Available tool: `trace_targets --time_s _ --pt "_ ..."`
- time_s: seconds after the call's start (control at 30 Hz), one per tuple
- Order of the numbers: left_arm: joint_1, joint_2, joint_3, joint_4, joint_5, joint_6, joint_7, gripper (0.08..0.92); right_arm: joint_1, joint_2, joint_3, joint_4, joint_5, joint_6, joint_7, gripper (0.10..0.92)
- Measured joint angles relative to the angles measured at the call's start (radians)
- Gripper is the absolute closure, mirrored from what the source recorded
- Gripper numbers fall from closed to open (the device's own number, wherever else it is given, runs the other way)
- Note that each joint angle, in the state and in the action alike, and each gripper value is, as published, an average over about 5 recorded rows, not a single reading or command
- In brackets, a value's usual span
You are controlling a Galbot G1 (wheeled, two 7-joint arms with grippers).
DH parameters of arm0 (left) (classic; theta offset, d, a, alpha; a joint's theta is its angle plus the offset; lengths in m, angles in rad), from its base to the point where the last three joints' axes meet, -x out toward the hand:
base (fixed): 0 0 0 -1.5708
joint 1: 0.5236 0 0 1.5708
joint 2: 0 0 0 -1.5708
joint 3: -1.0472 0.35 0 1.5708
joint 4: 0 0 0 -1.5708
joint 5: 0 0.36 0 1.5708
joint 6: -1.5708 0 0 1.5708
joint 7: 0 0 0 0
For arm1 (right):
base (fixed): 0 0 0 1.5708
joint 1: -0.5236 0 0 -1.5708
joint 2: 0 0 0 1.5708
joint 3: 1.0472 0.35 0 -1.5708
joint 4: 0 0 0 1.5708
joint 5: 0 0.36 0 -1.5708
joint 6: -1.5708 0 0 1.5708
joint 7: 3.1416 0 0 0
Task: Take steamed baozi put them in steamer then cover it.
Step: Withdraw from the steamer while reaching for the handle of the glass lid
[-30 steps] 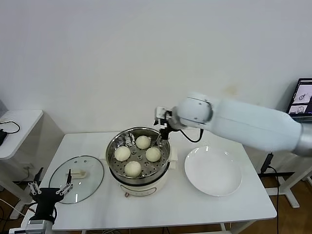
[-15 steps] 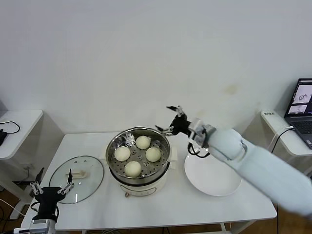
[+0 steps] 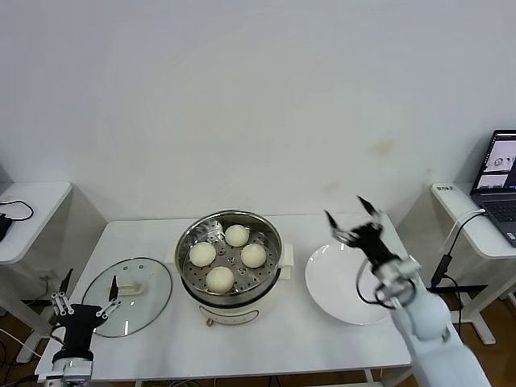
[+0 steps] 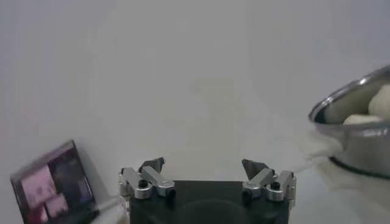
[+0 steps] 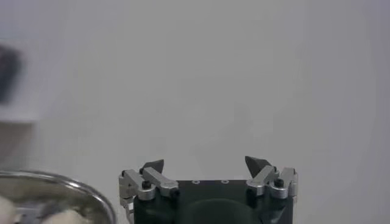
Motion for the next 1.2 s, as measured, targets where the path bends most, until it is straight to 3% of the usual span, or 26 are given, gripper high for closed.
trace_targets --time_s 0.33,0.57,1.2 --pt "-0.038 0.098 -0.011 0.144 0.487 -0.025 0.033 0.177 -0.176 0.117 0.198 -0.001 -0.014 0.057 -0.029 0.203" --pt "-0.085 0.125 0.022 0.259 0.740 -0.024 0.044 0.177 -0.222 0.158 0.246 0.006 -0.009 0.063 -0.037 0.203" --pt "-0.282 0.185 0.138 0.460 0.909 -0.013 0.067 0.177 -0.311 0.223 0.291 0.050 -0.010 0.069 -0.046 0.203"
